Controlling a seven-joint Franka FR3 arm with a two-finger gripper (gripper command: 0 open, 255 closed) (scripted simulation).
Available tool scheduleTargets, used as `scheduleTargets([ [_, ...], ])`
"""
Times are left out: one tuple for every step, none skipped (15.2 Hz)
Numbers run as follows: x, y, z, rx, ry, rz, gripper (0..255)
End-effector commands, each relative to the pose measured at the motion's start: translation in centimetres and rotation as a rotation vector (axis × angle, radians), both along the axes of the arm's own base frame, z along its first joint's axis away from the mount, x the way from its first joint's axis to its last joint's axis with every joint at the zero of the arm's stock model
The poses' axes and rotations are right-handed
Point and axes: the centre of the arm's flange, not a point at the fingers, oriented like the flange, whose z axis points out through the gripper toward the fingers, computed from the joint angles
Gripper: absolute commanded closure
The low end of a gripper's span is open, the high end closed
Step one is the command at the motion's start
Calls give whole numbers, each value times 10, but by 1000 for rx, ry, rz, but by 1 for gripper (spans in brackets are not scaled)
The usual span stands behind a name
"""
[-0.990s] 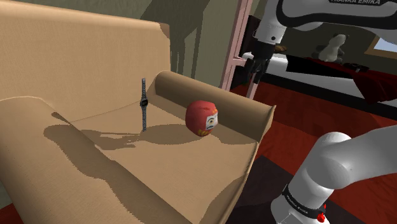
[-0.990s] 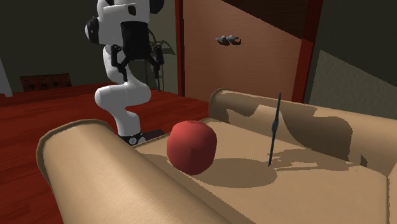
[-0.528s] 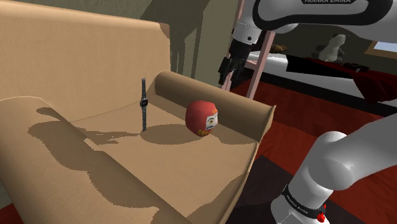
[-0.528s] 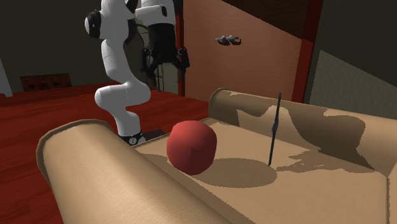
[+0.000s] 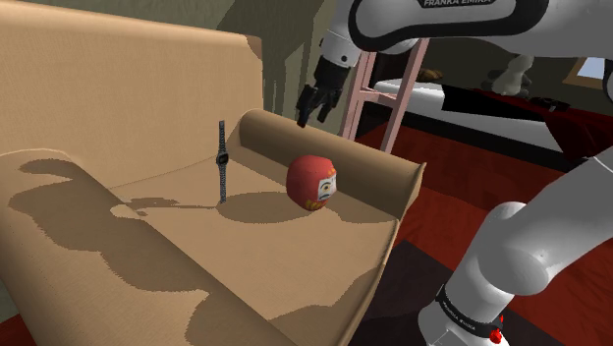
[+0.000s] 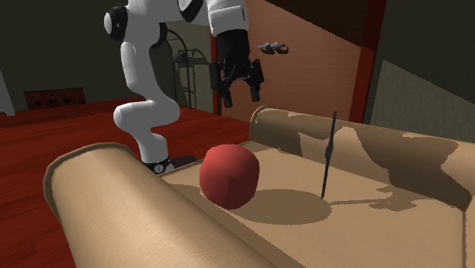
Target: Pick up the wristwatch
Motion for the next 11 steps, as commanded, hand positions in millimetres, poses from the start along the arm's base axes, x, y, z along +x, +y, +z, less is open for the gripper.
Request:
scheduleTargets([
  [12, 18, 0, 6, -24, 23, 0],
  [18, 28, 0, 8, -36, 35, 0],
  [25, 38, 0, 11, -47, 47, 0],
  [31, 47, 0, 13, -58, 58, 0],
  [38, 57, 0, 15, -70, 70, 0],
  [44, 67, 0, 18, -81, 81, 0],
  [50, 77, 1, 20, -92, 93, 0],
  [56, 87, 1, 23, -104, 104, 0],
  [62, 97, 2, 25, -115, 116, 0],
  [67, 107, 2, 27, -126, 127, 0],
  [73, 117, 3, 30, -137, 139, 0],
])
